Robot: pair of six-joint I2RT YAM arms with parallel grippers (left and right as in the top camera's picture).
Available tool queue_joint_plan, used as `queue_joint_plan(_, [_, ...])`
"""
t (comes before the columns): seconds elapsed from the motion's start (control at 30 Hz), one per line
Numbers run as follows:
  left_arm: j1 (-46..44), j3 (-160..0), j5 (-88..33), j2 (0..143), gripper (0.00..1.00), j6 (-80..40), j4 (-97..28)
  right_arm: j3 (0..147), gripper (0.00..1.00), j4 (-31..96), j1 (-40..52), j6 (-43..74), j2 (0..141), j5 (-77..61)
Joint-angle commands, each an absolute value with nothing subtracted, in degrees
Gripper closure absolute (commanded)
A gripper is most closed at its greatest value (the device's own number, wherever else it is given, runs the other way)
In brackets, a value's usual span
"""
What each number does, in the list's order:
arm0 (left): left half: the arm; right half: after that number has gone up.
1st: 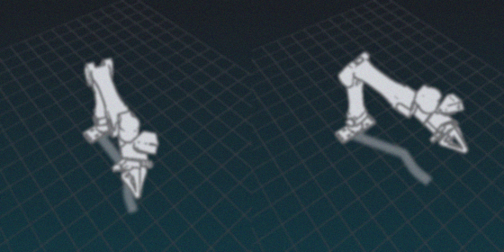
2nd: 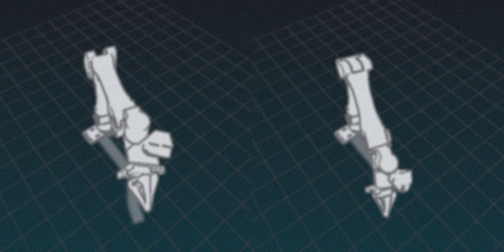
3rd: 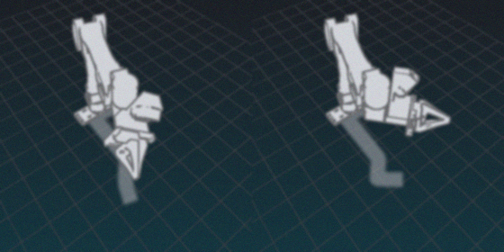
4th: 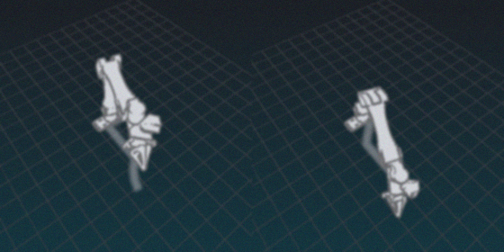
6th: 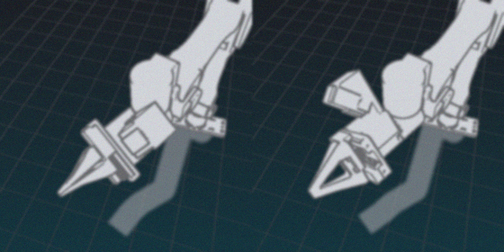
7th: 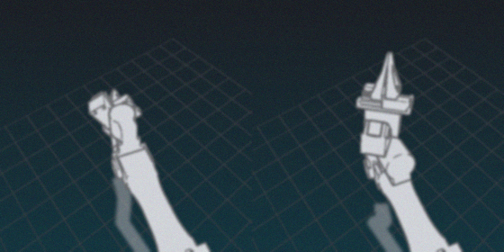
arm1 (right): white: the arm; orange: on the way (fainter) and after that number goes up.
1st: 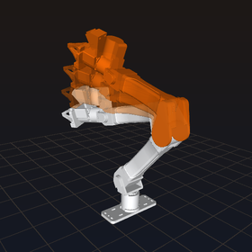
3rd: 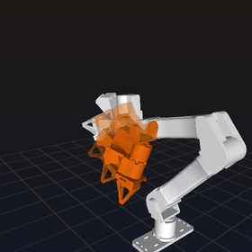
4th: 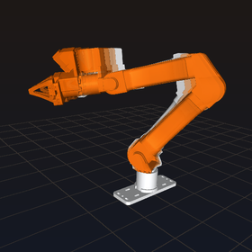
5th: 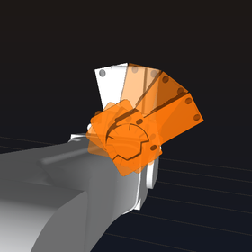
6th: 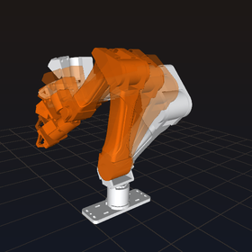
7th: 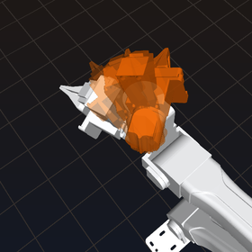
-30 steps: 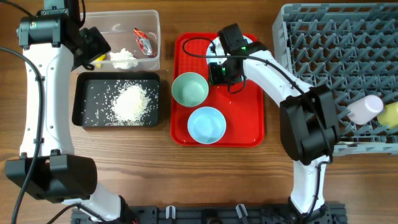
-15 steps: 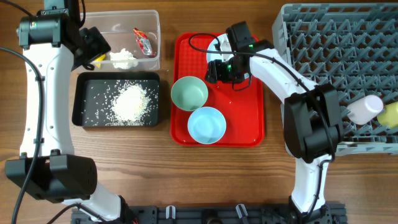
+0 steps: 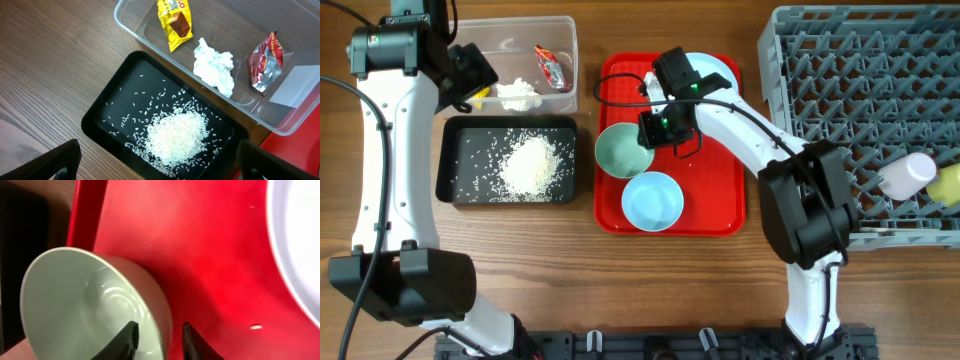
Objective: Sort waste into correct bins and load items into the dishwasher rack
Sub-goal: 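Carry the green bowl with the right gripper to the rack's back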
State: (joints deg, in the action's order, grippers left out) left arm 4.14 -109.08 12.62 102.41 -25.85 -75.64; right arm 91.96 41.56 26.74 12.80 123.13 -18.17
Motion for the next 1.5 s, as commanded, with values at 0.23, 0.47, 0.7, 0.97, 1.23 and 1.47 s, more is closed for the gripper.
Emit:
queue_joint_plan(0.23, [4.36,-108.64,13.54,101.25,0.00,-26.39,-75.64,94.11,0.96,46.06,25.34,14.98,122.37,-4.60])
queue_joint_plan(0.47, [4.36,-108.64,13.54,101.25,0.00,-26.39,-75.64,96.07,0.96,46.87,21.71,13.04,106.69,25.04])
queue_joint_plan(0.7, [4.36,-108.64,13.54,101.25,0.00,-26.39,-75.61,96.05,0.96,25.87,14.26,-9.82,102.21,59.94])
queue_joint_plan(0.97, [4.36,-108.64,13.56,101.25,0.00,-26.39,-75.64,96.03,0.96,9.87,4.27,-30.48,107.94,55.46])
queue_joint_plan(1.23, [4.36,-108.64,13.54,101.25,0.00,-26.39,-75.61,96.01,0.96,7.99,5.06,-35.00,119.02,58.85])
queue_joint_plan(1.47, [4.36,-108.64,13.54,101.25,0.00,-26.39,-75.61,96.01,0.96,6.85,4.97,-35.83,123.74,60.90])
